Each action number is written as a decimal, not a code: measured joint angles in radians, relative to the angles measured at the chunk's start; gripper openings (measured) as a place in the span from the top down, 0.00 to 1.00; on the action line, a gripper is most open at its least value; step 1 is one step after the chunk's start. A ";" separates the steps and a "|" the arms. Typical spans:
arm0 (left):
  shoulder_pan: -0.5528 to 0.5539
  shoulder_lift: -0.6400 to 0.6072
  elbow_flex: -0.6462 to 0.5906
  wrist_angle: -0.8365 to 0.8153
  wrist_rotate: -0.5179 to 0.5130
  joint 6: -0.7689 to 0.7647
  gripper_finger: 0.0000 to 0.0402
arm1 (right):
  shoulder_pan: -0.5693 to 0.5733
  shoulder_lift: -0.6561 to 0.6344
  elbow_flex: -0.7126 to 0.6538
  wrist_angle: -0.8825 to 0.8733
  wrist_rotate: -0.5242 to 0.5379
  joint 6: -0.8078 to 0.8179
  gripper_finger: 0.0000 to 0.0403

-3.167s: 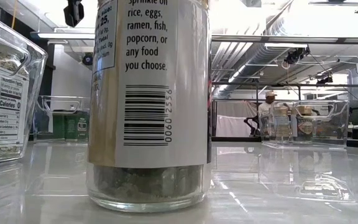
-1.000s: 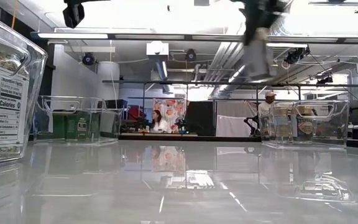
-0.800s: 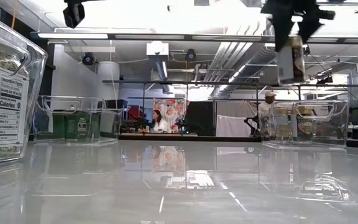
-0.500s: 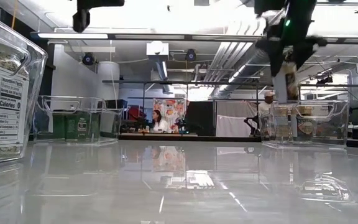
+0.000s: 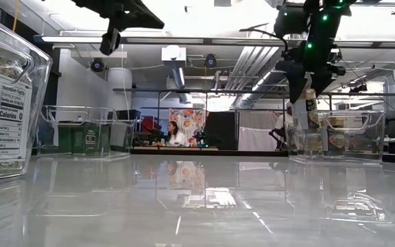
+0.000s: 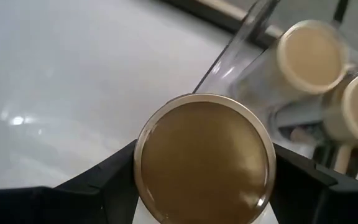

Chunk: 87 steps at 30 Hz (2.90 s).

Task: Sort spices by type
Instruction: Put the golden seasoning bottle into the top right transparent bin

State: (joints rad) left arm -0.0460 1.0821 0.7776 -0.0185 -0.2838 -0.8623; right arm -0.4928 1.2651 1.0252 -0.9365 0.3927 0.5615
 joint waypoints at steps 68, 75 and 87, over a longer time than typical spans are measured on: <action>0.116 0.027 0.000 0.025 0.251 0.105 1.00 | -0.144 -0.014 -0.125 0.044 -0.149 0.354 0.33; 0.118 0.027 0.000 0.025 0.251 0.105 1.00 | -0.149 -0.015 -0.163 0.099 -0.103 0.412 0.33; 0.118 0.027 0.000 0.025 0.250 0.107 1.00 | -0.151 0.005 -0.163 0.111 -0.105 0.425 0.30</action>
State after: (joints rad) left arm 0.0719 1.1088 0.7776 0.0067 -0.0334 -0.7557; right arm -0.6437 1.2703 0.8623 -0.8258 0.2875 0.9866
